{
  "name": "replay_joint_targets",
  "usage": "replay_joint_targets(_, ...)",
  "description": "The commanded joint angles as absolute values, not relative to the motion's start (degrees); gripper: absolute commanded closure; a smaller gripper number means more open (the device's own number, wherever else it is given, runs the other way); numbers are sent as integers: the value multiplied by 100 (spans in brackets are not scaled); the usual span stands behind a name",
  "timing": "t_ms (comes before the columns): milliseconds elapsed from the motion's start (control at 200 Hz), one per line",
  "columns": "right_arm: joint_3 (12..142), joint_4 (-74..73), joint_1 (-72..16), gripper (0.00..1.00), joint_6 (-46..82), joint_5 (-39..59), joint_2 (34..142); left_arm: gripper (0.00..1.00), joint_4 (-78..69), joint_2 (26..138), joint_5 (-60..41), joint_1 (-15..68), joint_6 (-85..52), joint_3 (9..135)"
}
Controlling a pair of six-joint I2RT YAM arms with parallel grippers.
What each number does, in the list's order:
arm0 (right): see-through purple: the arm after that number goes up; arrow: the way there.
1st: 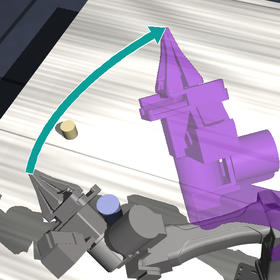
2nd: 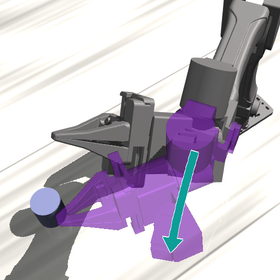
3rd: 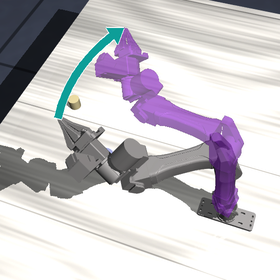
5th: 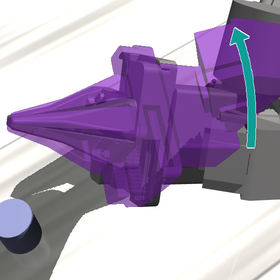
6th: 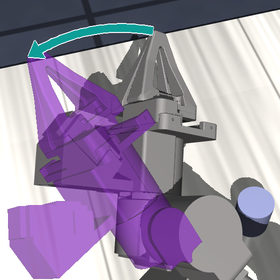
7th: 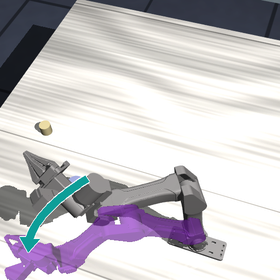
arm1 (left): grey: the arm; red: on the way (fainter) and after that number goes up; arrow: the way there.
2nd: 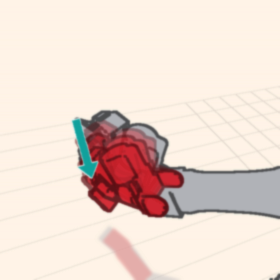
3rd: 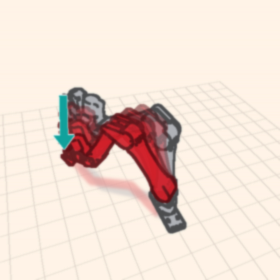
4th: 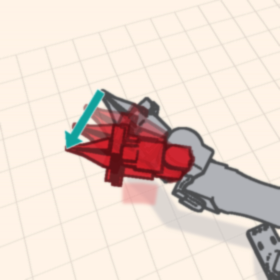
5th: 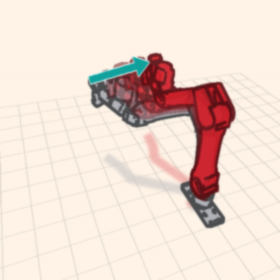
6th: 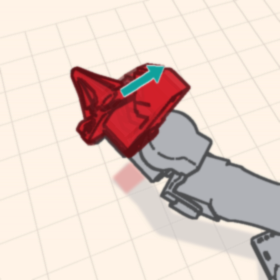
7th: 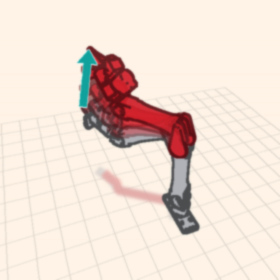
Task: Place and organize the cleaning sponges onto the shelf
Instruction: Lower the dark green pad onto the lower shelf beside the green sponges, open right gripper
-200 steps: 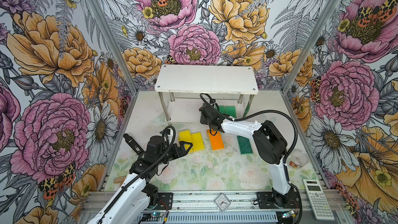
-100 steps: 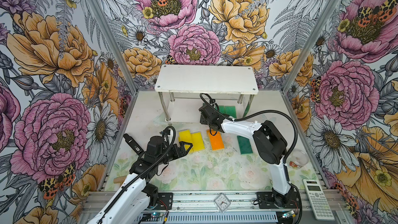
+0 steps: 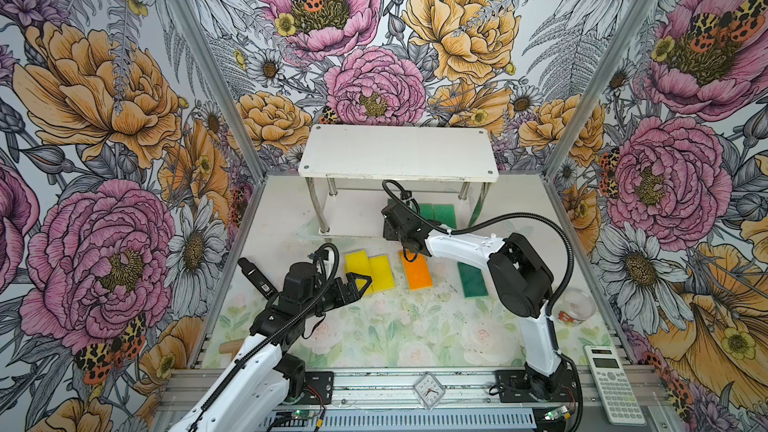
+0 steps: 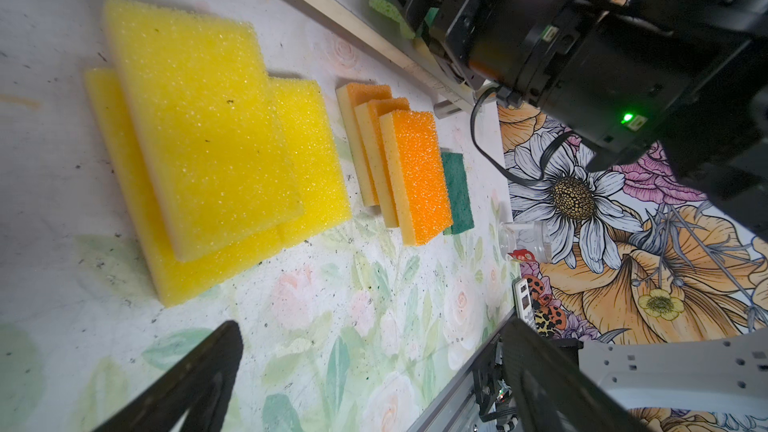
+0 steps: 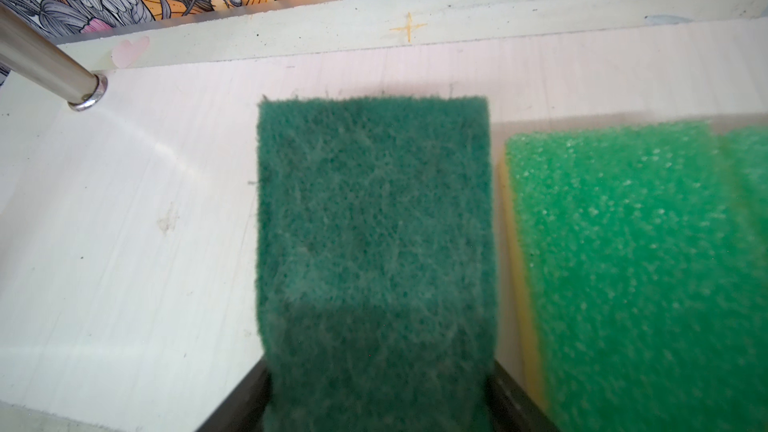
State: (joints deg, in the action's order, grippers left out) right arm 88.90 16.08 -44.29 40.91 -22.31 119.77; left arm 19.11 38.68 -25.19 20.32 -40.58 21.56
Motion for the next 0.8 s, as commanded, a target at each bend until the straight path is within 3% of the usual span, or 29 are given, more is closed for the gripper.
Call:
replay_joint_targets(0, 9088, 1591, -4457, 31, 4017, -2333, 12023, 1, 1907, 3810, -2584, 1978, -4078, 2094)
replay_joint_targets(796, 8917, 1591, -4504, 21, 3865, -2458, 11714, 1, 1907, 3806, -2584, 1979, -4087, 2087)
